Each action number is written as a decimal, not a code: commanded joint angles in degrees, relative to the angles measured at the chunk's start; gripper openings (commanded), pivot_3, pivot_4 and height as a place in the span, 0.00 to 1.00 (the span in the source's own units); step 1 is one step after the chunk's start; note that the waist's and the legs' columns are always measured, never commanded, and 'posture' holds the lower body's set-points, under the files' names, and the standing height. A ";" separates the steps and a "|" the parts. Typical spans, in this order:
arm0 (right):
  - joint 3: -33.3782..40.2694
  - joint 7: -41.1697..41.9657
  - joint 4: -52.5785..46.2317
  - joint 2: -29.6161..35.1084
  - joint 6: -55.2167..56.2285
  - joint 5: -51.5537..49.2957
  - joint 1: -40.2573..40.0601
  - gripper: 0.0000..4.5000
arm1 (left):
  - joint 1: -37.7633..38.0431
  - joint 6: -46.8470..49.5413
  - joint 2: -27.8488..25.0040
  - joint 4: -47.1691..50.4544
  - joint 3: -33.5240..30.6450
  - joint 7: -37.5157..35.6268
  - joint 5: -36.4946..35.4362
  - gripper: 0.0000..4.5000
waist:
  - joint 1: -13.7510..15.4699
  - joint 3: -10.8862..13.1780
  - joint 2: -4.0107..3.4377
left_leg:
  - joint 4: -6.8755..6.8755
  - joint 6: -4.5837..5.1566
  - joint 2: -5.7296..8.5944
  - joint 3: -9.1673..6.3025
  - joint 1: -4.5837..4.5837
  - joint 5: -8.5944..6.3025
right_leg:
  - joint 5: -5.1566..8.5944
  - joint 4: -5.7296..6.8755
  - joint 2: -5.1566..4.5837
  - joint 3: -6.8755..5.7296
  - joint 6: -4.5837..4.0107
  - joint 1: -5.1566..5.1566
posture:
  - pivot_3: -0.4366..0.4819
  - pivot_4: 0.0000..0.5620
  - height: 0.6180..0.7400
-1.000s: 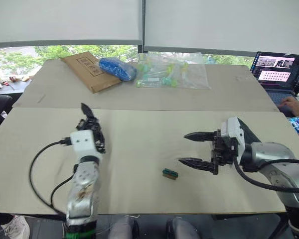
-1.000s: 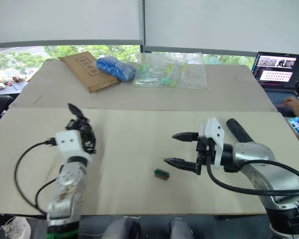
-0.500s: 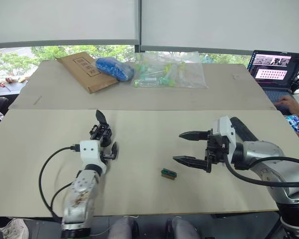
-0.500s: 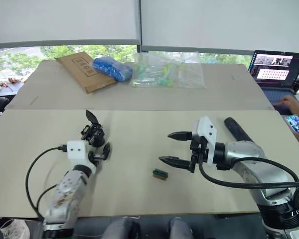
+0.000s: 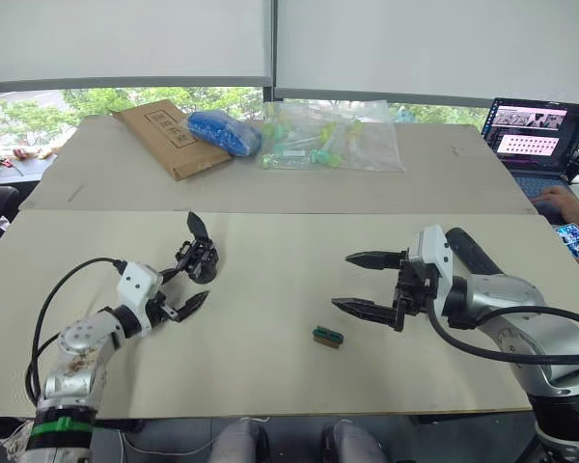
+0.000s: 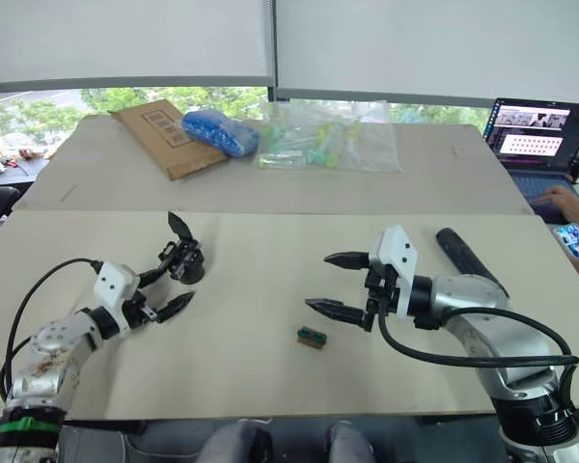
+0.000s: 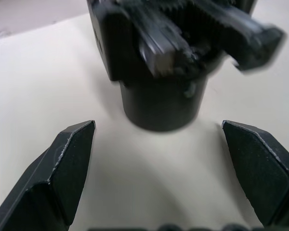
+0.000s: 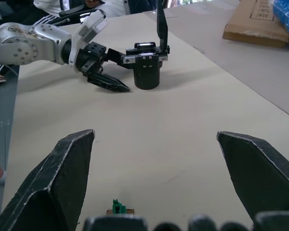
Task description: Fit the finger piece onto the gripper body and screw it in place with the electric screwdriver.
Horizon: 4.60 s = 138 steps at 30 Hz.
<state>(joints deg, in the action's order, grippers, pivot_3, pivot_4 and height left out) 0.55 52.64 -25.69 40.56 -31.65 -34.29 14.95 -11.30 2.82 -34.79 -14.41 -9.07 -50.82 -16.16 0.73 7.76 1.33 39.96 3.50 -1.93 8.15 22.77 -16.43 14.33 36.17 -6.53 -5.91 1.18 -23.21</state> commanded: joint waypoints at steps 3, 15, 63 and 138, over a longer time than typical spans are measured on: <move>0.67 0.10 -2.04 0.36 1.06 0.36 -0.56 1.00 | -6.80 -4.47 -1.13 -7.68 0.55 -1.26 1.93 0.99 | -0.04 0.00 0.00 | 0.02 0.00 0.02 0.00 0.04 0.00 | 0.00 0.01 0.02 -0.03 0.01 0.00 | 0.48 0.27 1.00; 0.47 -1.35 -1.34 -1.65 4.59 3.23 -0.55 1.00 | 1.21 2.04 5.17 9.50 -1.97 4.98 -4.67 0.51 | -0.57 0.00 0.00 | -0.01 0.00 -0.01 0.00 0.06 0.00 | 0.00 0.05 0.03 0.02 0.03 -0.04 | 0.48 0.27 1.00; -0.19 4.02 -2.47 1.30 6.94 4.80 -3.48 1.00 | -2.09 -4.31 4.97 2.48 6.56 -2.60 0.12 0.88 | 0.03 0.05 0.02 | 0.18 0.02 0.01 -0.08 0.08 0.00 | -0.04 -0.01 0.02 -0.01 0.09 0.02 | 0.48 0.27 1.00; -15.41 -8.99 26.58 19.15 -52.05 4.17 30.23 1.00 | -19.76 34.73 -7.88 39.58 8.90 -15.79 -24.44 0.99 | -0.12 0.13 -0.16 | 0.37 0.09 0.06 -0.13 0.32 -0.04 | -0.04 -0.03 0.08 0.15 0.19 -0.10 | 0.48 0.27 1.00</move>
<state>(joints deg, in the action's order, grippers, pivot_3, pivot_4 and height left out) -14.32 42.69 -0.04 59.69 -82.95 -30.70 43.38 -30.18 37.83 -41.86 23.54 -0.12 -66.42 -40.53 0.61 7.89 1.17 40.33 3.59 -1.87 8.03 23.09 -16.47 14.29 36.14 -6.44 -5.76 1.37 -23.31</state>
